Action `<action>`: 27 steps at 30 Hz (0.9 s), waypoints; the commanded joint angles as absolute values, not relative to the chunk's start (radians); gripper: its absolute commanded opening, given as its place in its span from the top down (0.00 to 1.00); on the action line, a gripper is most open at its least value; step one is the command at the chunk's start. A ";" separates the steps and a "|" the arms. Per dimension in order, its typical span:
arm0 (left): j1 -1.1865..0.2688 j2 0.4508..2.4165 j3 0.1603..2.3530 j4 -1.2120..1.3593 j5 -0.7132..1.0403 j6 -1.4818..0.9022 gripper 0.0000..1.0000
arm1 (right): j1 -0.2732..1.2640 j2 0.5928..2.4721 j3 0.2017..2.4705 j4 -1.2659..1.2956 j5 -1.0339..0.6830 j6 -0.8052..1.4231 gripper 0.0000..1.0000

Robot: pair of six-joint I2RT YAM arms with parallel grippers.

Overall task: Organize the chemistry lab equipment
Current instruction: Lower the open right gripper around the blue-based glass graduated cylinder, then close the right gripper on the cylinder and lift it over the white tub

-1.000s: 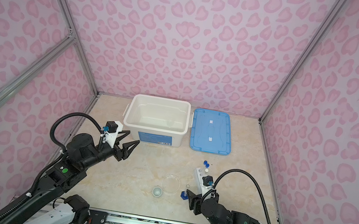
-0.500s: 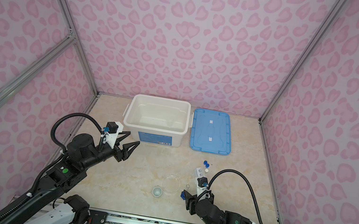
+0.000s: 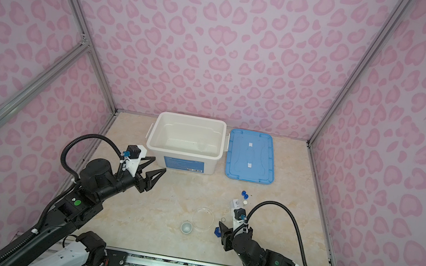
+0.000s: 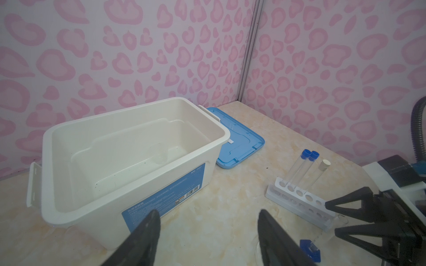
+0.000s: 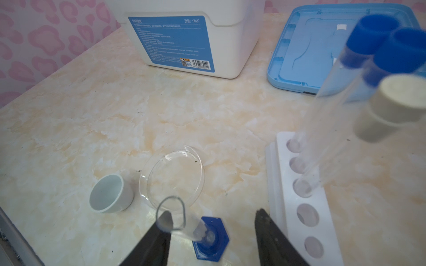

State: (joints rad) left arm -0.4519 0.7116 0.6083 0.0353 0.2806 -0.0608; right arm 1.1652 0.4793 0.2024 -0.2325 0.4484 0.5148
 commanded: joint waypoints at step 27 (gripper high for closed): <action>-0.450 0.696 0.606 0.011 0.281 -0.046 0.34 | 1.112 0.675 0.298 -0.165 0.337 0.440 0.78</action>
State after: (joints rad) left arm -0.4511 0.7017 0.6083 -0.0029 0.2802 -0.0525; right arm 1.1107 0.6632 0.2932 -0.1482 0.3336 0.4423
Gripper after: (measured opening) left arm 0.665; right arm 0.224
